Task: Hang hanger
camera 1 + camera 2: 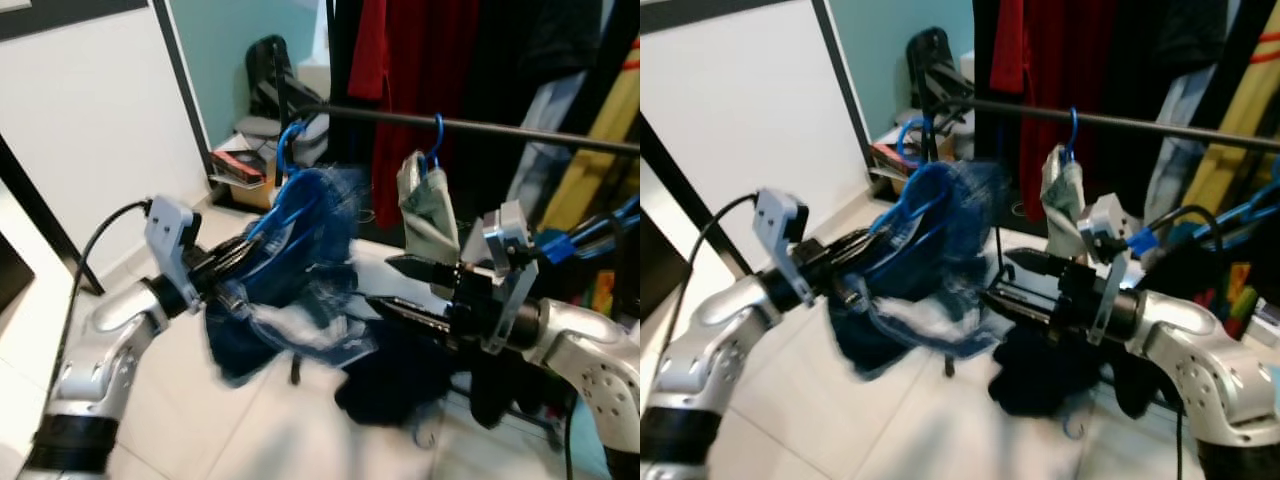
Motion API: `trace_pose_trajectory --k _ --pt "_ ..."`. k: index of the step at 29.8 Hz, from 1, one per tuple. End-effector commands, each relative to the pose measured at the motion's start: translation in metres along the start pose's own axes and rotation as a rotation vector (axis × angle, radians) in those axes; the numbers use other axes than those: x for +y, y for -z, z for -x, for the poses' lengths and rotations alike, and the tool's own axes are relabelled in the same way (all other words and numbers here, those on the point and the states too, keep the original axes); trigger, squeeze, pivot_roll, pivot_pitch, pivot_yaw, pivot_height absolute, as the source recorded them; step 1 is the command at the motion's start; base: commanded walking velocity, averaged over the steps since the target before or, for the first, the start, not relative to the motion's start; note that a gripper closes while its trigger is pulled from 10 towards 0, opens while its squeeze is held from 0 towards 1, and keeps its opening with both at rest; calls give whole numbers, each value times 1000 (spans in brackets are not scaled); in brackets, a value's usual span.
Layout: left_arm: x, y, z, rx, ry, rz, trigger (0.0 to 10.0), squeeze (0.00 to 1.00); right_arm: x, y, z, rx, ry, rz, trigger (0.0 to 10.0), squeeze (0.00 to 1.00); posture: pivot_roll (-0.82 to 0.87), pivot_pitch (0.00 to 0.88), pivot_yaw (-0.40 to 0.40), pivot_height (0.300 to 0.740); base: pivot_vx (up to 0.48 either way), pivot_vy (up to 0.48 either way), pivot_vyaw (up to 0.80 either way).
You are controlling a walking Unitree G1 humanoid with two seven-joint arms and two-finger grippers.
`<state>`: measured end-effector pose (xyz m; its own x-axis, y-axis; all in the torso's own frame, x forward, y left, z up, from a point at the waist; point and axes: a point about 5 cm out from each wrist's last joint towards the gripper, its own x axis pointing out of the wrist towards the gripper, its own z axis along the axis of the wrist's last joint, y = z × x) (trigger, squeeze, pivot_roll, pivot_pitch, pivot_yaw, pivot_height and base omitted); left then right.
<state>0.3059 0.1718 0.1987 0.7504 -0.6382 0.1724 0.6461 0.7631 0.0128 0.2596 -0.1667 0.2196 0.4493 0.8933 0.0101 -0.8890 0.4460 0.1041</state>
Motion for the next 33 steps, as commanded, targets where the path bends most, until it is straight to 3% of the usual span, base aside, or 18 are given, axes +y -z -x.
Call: trace_pose_trajectory --k 1,9,16,18,33 --pt "1 -11 0 -48 -6 0 10000 0 1 -4 -4 -23 1 7 10000 0 -158 0 63 740 -300 0 0" --pt "-5 -11 -7 -76 -12 17 10000 0 -6 -6 -10 -54 68 14 10000 0 -161 0 65 740 -75 0 0" --pt "-20 -15 -17 -124 11 57 10000 0 -19 -18 -14 -134 197 33 10000 0 -161 0 66 740 0 0 0" --pt "-29 -19 -21 -149 35 81 10000 0 -33 -27 -12 -172 338 71 10000 0 -160 0 66 740 0 0 0" --pt "-40 -29 -24 -188 79 101 10000 0 -57 -21 -13 -111 555 107 10000 0 -157 0 61 740 0 0 0"
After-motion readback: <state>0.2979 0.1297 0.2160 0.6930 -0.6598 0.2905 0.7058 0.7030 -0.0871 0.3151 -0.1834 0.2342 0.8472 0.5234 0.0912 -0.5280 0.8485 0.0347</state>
